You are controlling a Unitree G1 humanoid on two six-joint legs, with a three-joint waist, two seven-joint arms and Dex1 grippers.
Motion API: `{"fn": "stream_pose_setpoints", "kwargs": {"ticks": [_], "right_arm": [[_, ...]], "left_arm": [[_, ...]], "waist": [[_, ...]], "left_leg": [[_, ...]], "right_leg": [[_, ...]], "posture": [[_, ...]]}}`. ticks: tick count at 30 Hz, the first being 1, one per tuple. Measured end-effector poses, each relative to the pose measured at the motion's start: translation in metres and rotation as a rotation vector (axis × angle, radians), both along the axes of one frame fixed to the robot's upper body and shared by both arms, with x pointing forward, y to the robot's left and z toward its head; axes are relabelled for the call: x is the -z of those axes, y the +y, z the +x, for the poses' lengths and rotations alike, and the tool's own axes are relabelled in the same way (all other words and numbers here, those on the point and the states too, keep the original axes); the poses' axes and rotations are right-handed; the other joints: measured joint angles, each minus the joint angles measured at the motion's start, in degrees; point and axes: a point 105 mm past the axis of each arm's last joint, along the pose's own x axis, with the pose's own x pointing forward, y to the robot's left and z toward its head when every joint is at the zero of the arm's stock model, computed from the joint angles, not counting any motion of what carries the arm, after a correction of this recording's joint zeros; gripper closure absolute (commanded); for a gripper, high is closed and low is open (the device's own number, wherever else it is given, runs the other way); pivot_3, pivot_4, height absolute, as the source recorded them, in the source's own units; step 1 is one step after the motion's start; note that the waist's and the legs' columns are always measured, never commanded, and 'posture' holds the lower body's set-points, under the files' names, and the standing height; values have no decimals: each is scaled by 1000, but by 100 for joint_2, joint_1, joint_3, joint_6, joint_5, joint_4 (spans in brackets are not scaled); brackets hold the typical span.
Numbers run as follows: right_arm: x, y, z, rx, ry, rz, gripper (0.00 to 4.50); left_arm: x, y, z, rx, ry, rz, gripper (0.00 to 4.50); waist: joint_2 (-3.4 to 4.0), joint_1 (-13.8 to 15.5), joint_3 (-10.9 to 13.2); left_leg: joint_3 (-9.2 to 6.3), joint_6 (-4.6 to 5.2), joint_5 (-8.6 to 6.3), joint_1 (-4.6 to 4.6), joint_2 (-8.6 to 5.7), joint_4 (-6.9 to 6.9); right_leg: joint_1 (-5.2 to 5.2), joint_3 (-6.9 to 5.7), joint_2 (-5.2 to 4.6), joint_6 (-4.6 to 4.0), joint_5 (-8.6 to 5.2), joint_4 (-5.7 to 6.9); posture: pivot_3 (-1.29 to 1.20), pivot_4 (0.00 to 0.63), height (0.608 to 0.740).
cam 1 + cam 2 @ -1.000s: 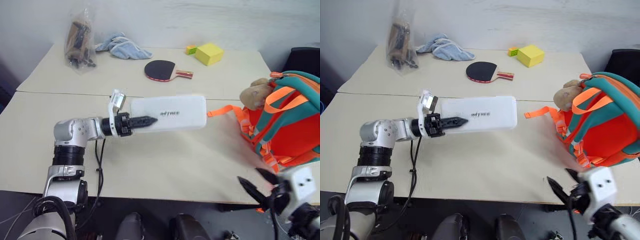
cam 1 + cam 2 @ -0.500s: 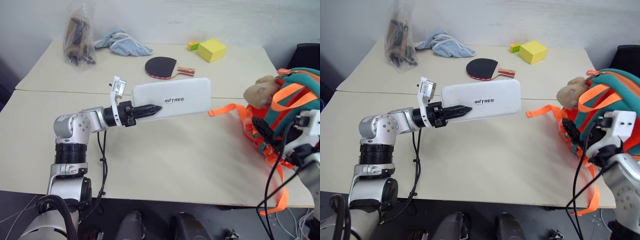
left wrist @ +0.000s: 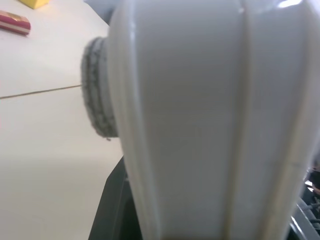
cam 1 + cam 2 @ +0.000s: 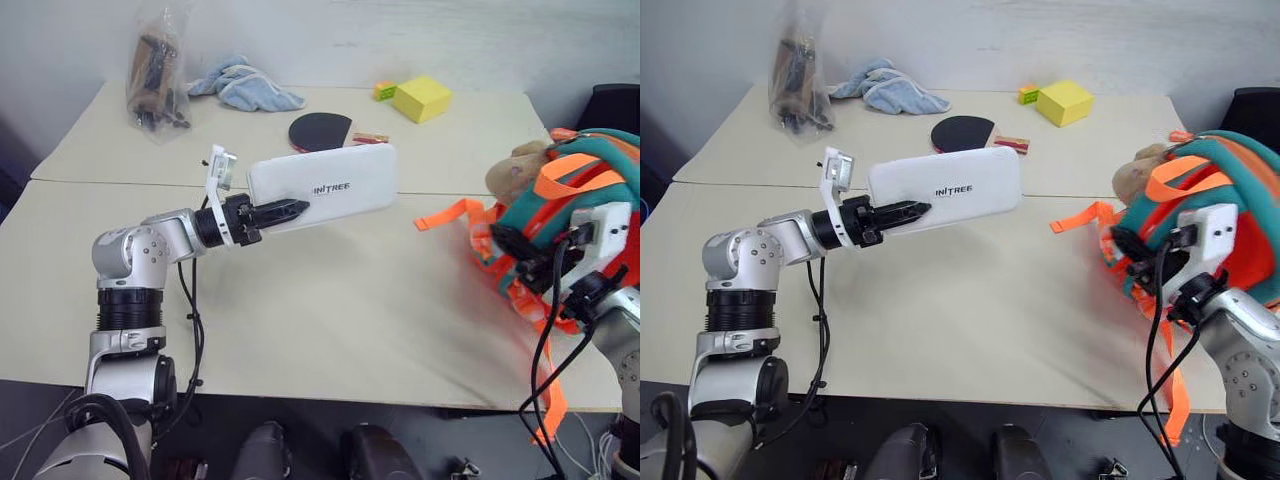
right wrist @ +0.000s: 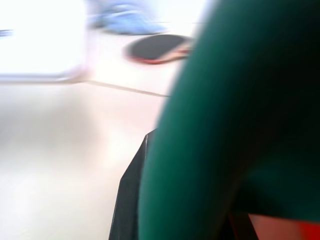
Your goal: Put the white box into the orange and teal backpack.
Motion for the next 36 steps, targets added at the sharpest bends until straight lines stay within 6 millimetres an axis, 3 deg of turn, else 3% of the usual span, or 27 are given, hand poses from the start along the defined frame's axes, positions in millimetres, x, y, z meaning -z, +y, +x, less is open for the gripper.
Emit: {"fn": "stream_pose_setpoints", "kwargs": {"ticks": [6,10,15,18,22,28,33,36], "right_arm": [[-20,54,-39,-433,19,-20,4434],[-33,68,-68,-661,79,-28,4434],[-44,66,-87,-768,132,-14,4434],[-43,63,-91,-789,165,-15,4434],[-39,57,-94,-791,203,-37,4434],[-43,46,-89,-763,221,-1,4434],[-46,42,-89,-747,214,8,4434],[-43,41,-89,-740,223,6,4434]], "left_arm": [[-17,13,10,-39,-65,-1,3181],[-38,12,5,20,-159,-28,3181],[-63,12,-10,133,-250,-92,3181],[-68,11,-17,188,-275,-108,3181],[-68,10,-25,263,-316,-89,3181],[-48,-4,-21,321,-459,141,3181],[-57,-11,-18,358,-590,232,3181],[-51,-16,-16,399,-625,277,3181]], "waist": [[-23,11,20],[-41,25,38],[-52,23,44],[-52,23,44],[-53,24,45],[-55,30,46],[-56,44,47],[-56,45,47]], "left_leg": [[-3,3,-1,-4,-1,2],[-9,7,-4,-11,-2,1],[-18,13,-8,-19,-3,5],[-19,13,-7,-18,-3,6],[-21,13,-7,-18,-3,11],[-21,18,-8,-19,-3,26],[-26,21,-10,-23,-4,27],[-29,21,-10,-25,-4,31]], "right_leg": [[1,-5,-5,0,0,-7],[2,-13,-11,0,0,-17],[5,-23,-15,-1,0,-30],[6,-24,-14,-1,0,-31],[8,-26,-13,-1,0,-28],[13,-27,-14,-4,2,-26],[15,-34,-15,-4,2,-29],[14,-37,-15,-4,2,-25]], "posture": [[0,150,740],[0,150,740],[0,150,740],[0,150,740],[0,150,740],[0,150,740],[0,150,740],[0,150,740]]}}
